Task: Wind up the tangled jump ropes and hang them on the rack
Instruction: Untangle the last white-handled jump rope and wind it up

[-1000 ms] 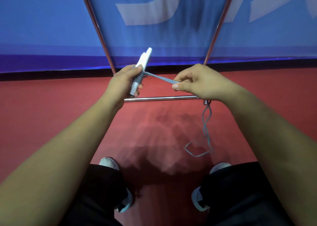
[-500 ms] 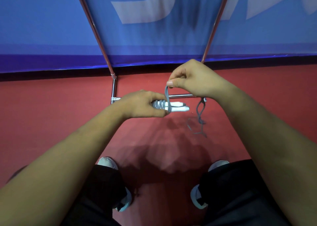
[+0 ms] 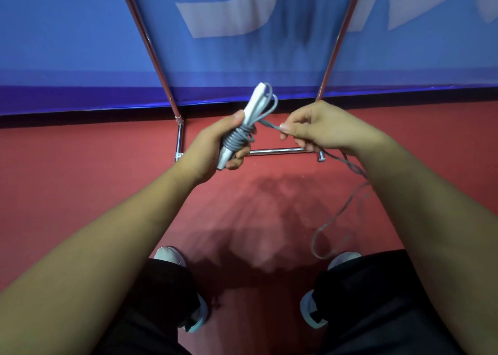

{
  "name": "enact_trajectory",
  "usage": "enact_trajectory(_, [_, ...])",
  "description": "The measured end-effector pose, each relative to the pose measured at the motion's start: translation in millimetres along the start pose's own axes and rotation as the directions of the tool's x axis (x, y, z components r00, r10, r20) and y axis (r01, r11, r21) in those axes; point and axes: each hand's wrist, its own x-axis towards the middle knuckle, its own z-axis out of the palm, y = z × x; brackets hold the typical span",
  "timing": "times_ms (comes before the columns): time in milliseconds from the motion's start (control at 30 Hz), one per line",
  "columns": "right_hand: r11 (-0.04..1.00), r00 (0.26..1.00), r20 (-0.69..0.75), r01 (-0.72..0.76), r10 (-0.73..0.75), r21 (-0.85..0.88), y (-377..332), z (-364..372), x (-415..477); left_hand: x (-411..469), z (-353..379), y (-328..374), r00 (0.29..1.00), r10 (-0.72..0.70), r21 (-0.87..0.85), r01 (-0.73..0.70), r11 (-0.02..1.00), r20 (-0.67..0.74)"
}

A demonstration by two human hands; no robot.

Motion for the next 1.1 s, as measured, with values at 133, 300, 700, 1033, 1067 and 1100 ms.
enact_trajectory(133, [1.000, 0.999, 0.046, -0.010, 0.011, -0.022, 0, -3, -6, 3, -11, 5, 0.995, 0.026, -0.079, -0.033, 0.996, -0.094])
enact_trajectory(300, [0.998, 1.000, 0.016, 0.004, -0.003, -0.070, -8, -1, -10, 6, -25, 2, 0.989, -0.043, -0.043, 0.037, 0.998, -0.143])
enact_trajectory(700, [0.936, 0.984, 0.108, 0.167, -0.140, -0.308, -25, 20, -10, 10, -24, -10, 0.954, 0.056, 0.456, 0.089, 0.886, -0.294])
enact_trajectory(1033, [0.951, 0.983, -0.051, 0.159, -0.178, -0.266, -24, 16, -4, 1, -20, -7, 0.983, -0.176, 0.804, 0.061, 0.591, 0.054])
enact_trajectory(1067, [0.956, 0.981, -0.086, 0.147, -0.173, -0.252, -23, 14, -4, 0, -17, -6, 0.979, -0.183, 0.794, 0.044, 0.606, 0.085])
enact_trajectory(1100, [0.960, 0.980, -0.103, 0.142, -0.171, -0.241, -23, 13, -4, -2, -15, -5, 0.977, -0.182, 0.811, 0.015, 0.586, 0.114])
